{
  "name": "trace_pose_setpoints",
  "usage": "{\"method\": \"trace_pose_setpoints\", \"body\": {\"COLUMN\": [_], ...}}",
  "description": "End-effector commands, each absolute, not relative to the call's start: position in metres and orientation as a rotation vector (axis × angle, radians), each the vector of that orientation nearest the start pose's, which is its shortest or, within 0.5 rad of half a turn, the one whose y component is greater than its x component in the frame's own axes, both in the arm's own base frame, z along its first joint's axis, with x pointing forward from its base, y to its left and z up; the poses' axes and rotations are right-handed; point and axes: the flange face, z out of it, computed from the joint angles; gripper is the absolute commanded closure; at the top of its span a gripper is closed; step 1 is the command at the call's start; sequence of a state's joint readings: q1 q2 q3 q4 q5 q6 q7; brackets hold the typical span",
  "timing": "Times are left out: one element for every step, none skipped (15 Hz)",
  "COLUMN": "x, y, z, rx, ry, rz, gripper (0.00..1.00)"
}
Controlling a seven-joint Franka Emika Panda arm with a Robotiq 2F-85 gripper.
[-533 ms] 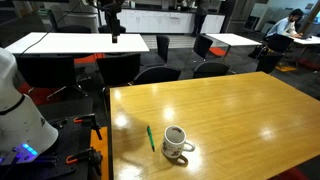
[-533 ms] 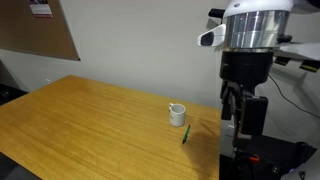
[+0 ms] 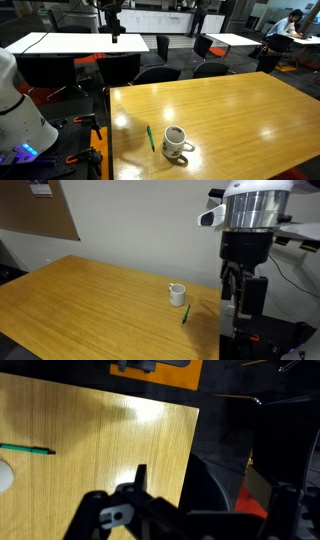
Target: Put the pen into the mug.
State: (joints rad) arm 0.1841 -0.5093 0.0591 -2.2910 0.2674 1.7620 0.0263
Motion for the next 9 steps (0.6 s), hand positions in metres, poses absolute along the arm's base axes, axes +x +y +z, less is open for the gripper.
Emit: {"method": "trace_pose_setpoints", "body": {"x": [0.380,0.380,0.380,0.383,0.385,0.389,0.393,0.398,0.402], "y": [0.121,0.121,0.121,0.119,0.117,0.115,0.112,0.108,0.105], "z": [0.543,0.543,0.544,0.546,0.546,0.547,0.548,0.548,0.549], "rx": [-2.904,-2.904,-2.905,-2.903,-2.905,-2.897,-2.888,-2.881,-2.875], "ry": [-0.226,-0.226,-0.232,-0.203,-0.176,-0.135,-0.097,-0.045,-0.012], "rz": [0.074,0.074,0.077,0.051,0.032,0.008,-0.010,-0.043,-0.065], "gripper": [0.00,0.00,0.00,0.00,0.00,0.00,0.00,0.00,0.00]}}
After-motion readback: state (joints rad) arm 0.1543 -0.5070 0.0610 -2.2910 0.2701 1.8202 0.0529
